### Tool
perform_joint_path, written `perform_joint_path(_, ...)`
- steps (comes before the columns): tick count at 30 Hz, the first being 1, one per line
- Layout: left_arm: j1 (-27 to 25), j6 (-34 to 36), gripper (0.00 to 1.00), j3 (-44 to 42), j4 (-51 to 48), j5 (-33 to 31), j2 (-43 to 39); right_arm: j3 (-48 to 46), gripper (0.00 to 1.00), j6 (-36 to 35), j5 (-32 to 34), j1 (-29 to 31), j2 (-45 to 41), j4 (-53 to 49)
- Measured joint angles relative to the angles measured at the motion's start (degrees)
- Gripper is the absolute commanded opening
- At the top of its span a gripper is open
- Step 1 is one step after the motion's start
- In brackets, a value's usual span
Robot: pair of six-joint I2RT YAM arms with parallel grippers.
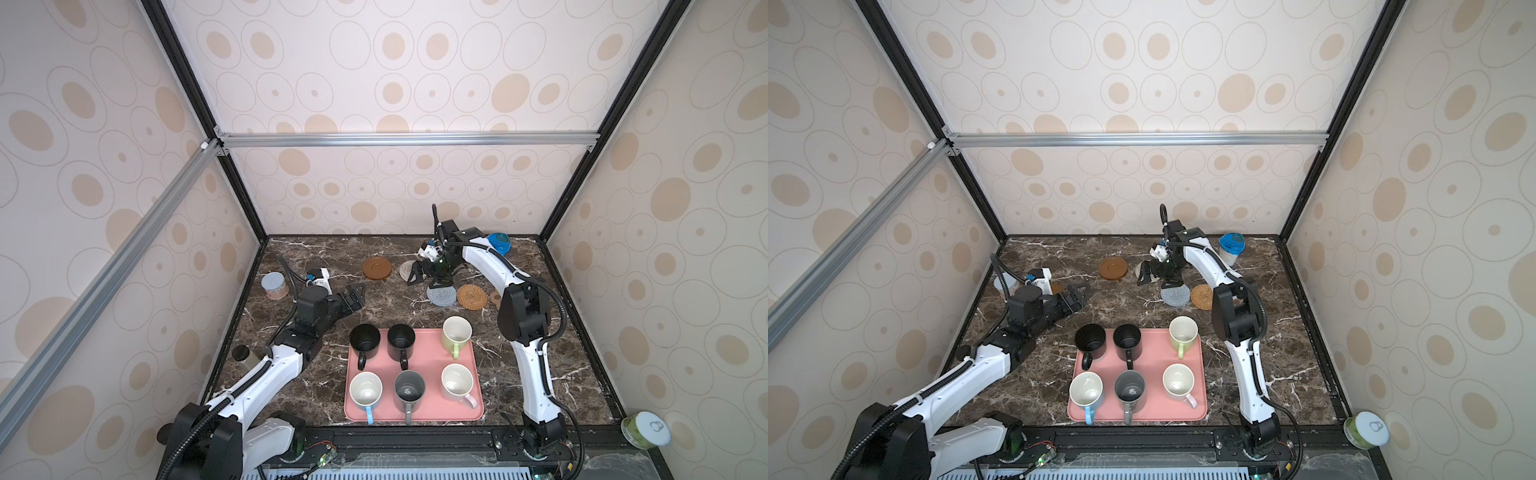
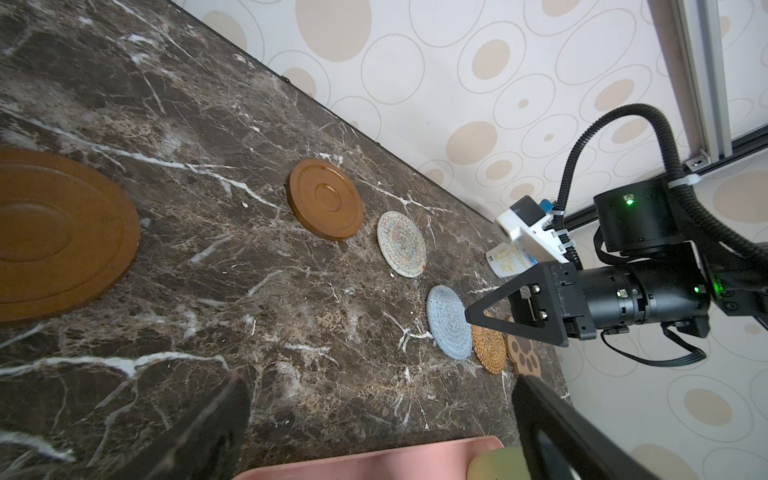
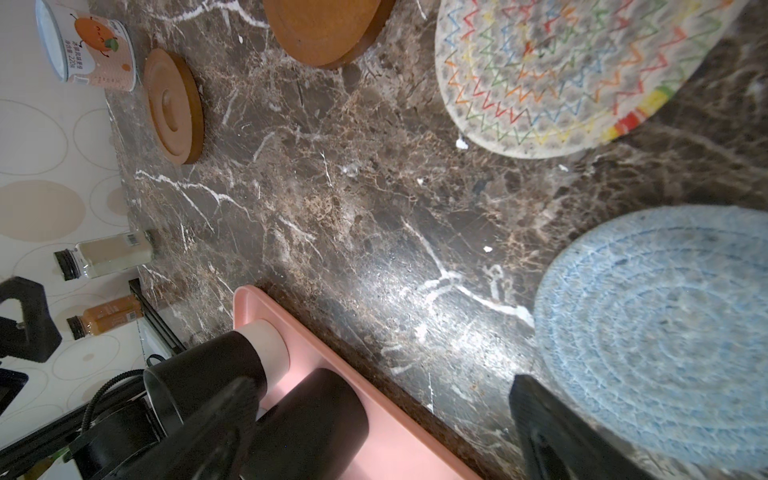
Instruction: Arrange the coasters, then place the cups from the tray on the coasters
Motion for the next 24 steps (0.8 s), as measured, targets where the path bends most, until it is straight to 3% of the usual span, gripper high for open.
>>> perform_joint_path(15, 0.00, -1.33, 1.00, -3.72, 0.96, -0.37, -1.36, -3.41, 0.98, 1.42, -1.46, -0.04, -0.02, 1.68)
perform_joint_path(24, 0.00, -1.40, 1.00, -3.78, 0.98, -0.26, -1.79, -4.90, 0.99, 2.03, 3.58, -0.33, -0.02, 1.88)
